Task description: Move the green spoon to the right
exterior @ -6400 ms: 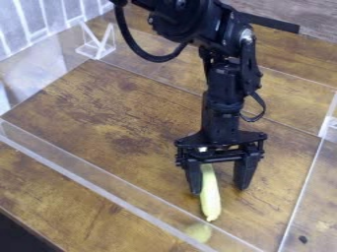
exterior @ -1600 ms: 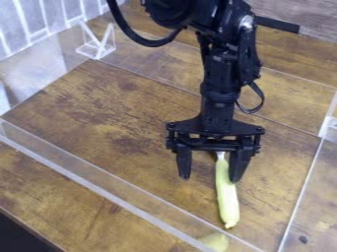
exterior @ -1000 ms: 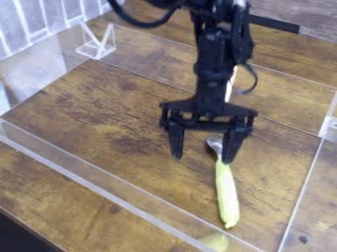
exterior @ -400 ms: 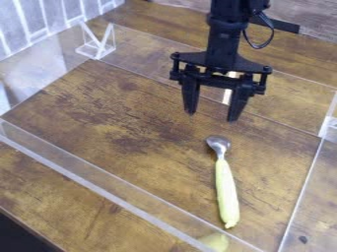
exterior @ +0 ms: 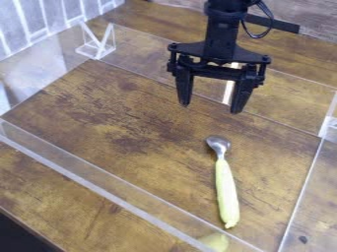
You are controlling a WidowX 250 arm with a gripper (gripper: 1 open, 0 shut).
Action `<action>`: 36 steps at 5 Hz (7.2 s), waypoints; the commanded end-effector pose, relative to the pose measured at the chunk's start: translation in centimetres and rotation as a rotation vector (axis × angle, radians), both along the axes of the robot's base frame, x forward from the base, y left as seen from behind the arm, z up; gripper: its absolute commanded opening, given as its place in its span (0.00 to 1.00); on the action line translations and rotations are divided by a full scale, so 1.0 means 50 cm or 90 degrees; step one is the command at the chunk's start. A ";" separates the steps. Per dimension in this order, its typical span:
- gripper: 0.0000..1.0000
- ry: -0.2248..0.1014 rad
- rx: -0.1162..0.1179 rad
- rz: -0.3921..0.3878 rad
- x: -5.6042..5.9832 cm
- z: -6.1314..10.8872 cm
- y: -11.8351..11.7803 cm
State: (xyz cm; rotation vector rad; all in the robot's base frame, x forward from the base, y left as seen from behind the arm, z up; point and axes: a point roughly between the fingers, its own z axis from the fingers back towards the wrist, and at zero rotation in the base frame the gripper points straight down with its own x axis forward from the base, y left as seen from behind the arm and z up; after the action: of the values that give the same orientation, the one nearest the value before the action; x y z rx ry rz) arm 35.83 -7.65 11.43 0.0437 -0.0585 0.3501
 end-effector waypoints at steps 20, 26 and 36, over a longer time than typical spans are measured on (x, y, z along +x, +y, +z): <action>0.00 -0.058 0.029 -0.120 0.069 -0.017 0.033; 1.00 -0.059 0.019 -0.312 0.067 -0.054 0.005; 1.00 -0.067 0.033 -0.201 0.096 -0.037 0.027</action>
State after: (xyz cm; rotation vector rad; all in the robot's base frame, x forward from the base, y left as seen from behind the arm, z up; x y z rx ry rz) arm 39.61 -6.41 6.81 0.0804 -0.0963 0.0253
